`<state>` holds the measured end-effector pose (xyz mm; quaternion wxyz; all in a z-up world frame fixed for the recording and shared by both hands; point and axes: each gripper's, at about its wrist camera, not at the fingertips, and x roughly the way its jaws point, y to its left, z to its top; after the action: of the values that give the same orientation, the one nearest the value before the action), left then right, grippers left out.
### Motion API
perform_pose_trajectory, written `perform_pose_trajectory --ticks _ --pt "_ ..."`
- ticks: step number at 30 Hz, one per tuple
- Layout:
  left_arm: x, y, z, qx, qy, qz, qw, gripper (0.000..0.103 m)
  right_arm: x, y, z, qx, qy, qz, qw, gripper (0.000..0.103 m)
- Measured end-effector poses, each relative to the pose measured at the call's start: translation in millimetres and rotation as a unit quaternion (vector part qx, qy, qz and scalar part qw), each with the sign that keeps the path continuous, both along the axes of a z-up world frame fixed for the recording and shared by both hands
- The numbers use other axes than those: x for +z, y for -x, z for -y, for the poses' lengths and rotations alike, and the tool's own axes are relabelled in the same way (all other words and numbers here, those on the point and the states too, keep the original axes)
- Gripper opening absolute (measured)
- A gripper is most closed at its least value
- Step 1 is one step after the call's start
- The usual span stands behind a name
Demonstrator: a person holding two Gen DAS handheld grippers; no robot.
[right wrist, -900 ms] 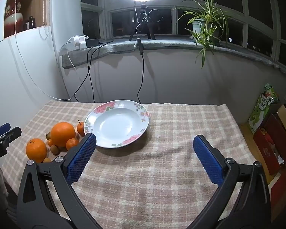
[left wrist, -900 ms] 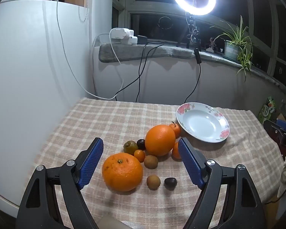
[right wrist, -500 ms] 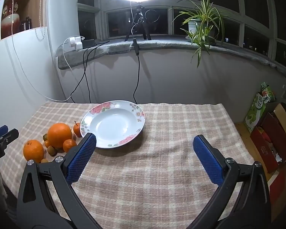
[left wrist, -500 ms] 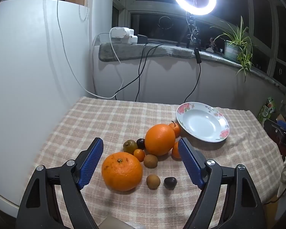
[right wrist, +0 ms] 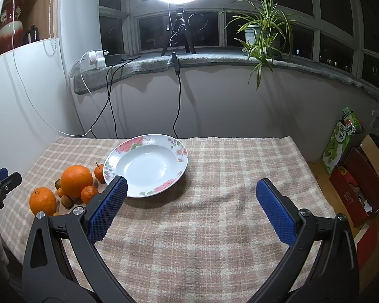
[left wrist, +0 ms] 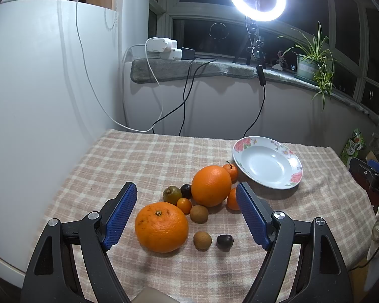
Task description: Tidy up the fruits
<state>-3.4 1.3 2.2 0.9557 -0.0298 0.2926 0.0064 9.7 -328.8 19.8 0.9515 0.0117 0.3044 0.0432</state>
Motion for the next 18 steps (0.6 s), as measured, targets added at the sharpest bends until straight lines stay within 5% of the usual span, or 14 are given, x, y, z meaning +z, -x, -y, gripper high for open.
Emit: perform_pose_trajectory --ticks 18 --pt "-0.4 -0.3 -1.0 0.000 0.001 -0.001 1.0000 0.081 -0.5 -0.8 -1.2 -0.001 0.000 0.000 1.000 0.103"
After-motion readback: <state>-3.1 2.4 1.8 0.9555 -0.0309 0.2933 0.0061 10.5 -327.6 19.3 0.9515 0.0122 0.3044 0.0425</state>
